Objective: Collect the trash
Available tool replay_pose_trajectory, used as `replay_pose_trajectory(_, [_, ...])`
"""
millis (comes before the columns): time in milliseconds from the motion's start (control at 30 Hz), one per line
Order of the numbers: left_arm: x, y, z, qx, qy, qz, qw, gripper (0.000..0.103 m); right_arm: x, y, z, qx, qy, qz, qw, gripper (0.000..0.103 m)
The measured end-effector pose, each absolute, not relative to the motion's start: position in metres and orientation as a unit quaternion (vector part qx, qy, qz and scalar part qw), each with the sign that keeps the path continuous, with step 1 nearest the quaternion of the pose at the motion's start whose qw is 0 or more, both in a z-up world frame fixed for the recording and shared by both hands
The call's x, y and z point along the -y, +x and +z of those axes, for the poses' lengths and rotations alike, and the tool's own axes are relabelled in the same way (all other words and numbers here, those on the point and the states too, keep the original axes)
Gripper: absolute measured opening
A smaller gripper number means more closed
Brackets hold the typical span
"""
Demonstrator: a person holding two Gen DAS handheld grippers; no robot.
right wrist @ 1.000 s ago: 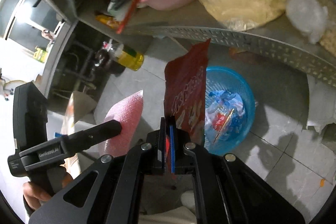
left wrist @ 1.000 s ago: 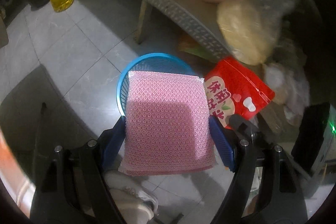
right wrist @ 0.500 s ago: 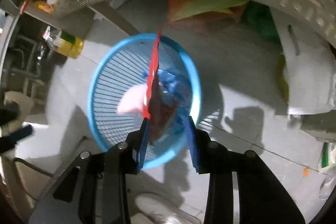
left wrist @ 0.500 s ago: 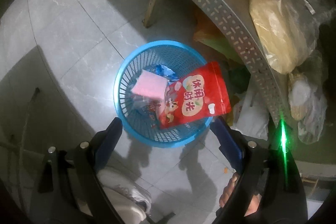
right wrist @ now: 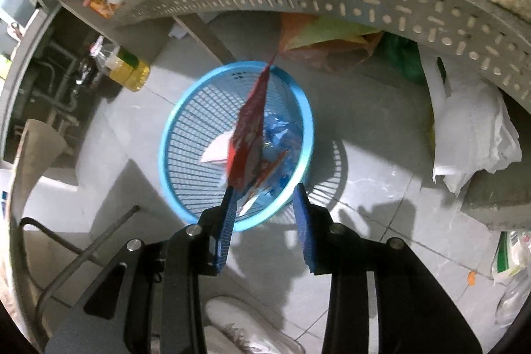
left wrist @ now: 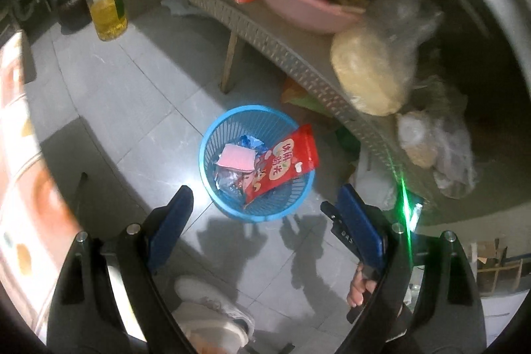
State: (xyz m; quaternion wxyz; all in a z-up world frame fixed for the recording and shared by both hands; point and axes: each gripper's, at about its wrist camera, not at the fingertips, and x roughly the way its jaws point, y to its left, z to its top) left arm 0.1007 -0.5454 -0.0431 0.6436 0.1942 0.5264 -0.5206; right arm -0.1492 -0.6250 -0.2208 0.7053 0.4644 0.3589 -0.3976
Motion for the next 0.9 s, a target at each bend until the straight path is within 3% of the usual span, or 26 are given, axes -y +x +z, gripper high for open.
replay_pose_trajectory(300, [0.408,0.1,0.029,-0.471,0.133,-0.526,0.696,0.085,0.625,-0.112,-0.166,-0.343,0.383,-0.357,0.78,0.035])
replay_pose_trajectory(367, [0.376,0.103,0.041,-0.455,0.119,-0.52,0.713,0.085,0.634,-0.088,-0.165,-0.361,0.35,-0.346,0.792,0.025])
replay_pose_trajectory(467, [0.308,0.106,0.057,-0.428,0.101,-0.494,0.75,0.085,0.662,-0.053,-0.19,-0.419,0.323,-0.343,0.776,0.009])
replay_pose_trajectory(667, [0.217,0.12,0.056,-0.437,0.078,-0.425,0.789,0.085,0.701,-0.022,-0.304,-0.623,0.261,-0.34,0.655,0.005])
replay_pose_trajectory(900, [0.152,0.134,0.056,-0.436,0.045,-0.37,0.819,0.085,0.692,-0.011,-0.328,-0.682,0.19,-0.341,0.619,0.005])
